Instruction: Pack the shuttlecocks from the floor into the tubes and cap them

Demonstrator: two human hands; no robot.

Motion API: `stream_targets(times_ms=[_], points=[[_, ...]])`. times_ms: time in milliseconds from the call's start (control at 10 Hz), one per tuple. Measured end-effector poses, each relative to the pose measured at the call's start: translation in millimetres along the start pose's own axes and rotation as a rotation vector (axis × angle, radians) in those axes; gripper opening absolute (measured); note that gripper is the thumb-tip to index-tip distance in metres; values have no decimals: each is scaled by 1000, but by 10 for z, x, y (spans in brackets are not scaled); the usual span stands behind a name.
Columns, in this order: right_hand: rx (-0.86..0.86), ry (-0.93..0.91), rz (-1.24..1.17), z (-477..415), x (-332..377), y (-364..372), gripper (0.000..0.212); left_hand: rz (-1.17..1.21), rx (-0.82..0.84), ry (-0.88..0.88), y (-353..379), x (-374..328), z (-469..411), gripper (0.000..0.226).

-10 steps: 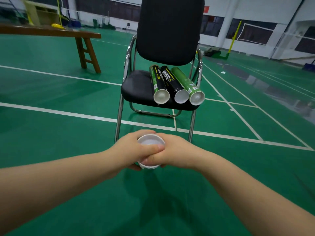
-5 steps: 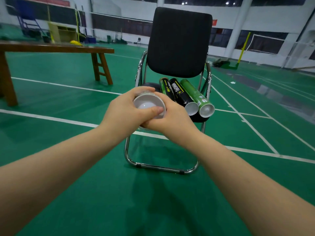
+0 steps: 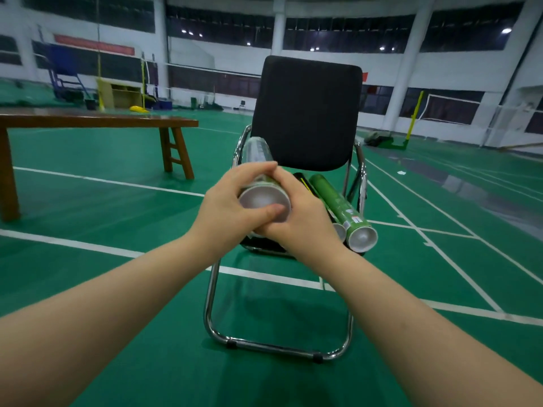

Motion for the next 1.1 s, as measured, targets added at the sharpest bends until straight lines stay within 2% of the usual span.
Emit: stream_targets(times_ms=[400, 600, 700, 800, 900, 1000, 1100], points=[[208, 77, 203, -709, -1097, 283, 75, -66, 54, -93, 438, 1284, -583, 62], [164, 79, 517, -823, -1497, 437, 68, -167, 105, -50, 663, 1791, -690, 67], [86, 70, 704, -840, -1663, 525, 56, -221, 182, -57, 721, 1985, -750, 65], [43, 91, 791, -897, -1753, 553, 57, -293, 218, -49, 739, 2085, -863, 65], [129, 130, 818, -989, -1696, 498, 66, -285, 241, -35, 761, 2099, -942, 66], [297, 135, 743, -1030, -1734, 457, 74, -246, 286, -98, 778, 2072, -971, 75], [420, 193, 609, -1036, -1704, 315, 69, -310, 402, -152, 778, 1958, -1056, 70]])
Point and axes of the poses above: each hand's wrist, its own z-axis away from the middle knuckle, its own y-axis out of the palm, x = y × z, the point moved 4 cm from there along -z, towards the middle knuckle, and after that the axes turned 13 degrees about x, right-handed, at the moved point
